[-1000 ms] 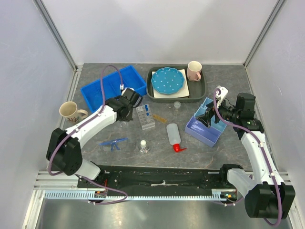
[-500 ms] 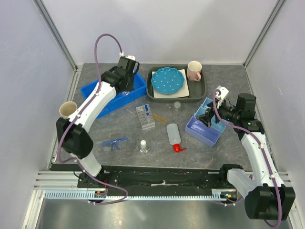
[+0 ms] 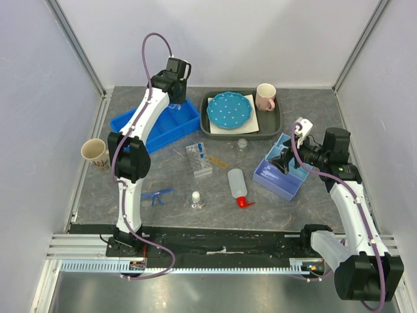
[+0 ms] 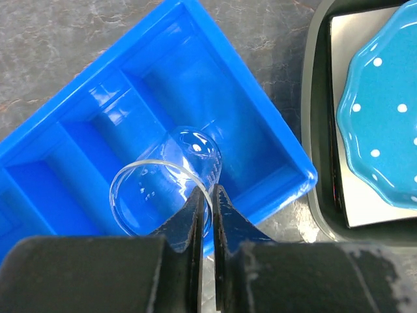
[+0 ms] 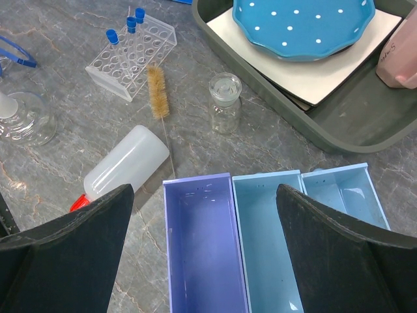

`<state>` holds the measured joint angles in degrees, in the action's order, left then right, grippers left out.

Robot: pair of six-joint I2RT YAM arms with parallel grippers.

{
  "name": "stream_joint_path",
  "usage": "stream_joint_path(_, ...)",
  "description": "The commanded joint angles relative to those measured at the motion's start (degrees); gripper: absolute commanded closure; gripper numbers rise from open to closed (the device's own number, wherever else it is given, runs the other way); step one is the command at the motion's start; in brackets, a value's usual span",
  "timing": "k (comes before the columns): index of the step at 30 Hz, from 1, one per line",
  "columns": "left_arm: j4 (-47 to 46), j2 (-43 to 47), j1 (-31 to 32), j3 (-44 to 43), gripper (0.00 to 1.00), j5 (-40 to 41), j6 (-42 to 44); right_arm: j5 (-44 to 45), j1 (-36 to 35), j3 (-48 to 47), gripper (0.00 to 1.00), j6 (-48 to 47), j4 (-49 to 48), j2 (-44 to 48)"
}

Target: Organize the chemistry lab equipment

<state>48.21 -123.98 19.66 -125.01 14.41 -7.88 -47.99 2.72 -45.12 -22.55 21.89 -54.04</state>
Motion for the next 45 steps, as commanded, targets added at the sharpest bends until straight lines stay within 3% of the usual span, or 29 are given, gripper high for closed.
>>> stream_joint_path(1, -0.22, -3.36, -0.94, -4.89, 0.98, -4.13, 2.43, -1.14, -0.26, -0.23, 0.02, -0.92, -1.23, 0.52)
stream_joint_path(18, -2.68, -11.28, -1.38, -6.21, 0.95, -10.02, 3.75, -0.97, -0.44, -0.14, 0.02, -1.19, -1.24, -0.89)
stream_joint_path(23, -2.68, -12.51, -1.38, -5.95, 0.85, -11.16, 3.66, -0.79, -0.52, -0.14, 0.02, -1.45, -1.15, -1.07)
stream_joint_path(31, -1.89, -10.85, -1.38, -5.07, 0.54, -10.73, 3.31, -0.44, -0.61, -0.05, 0.02, -1.63, -1.23, -1.15)
stream_joint_path(45, 0.05, 5.32, -1.38, -1.56, 0.31, -15.63, -0.29, -0.88, -0.79, 0.39, 0.02, -2.77, -1.24, -0.63)
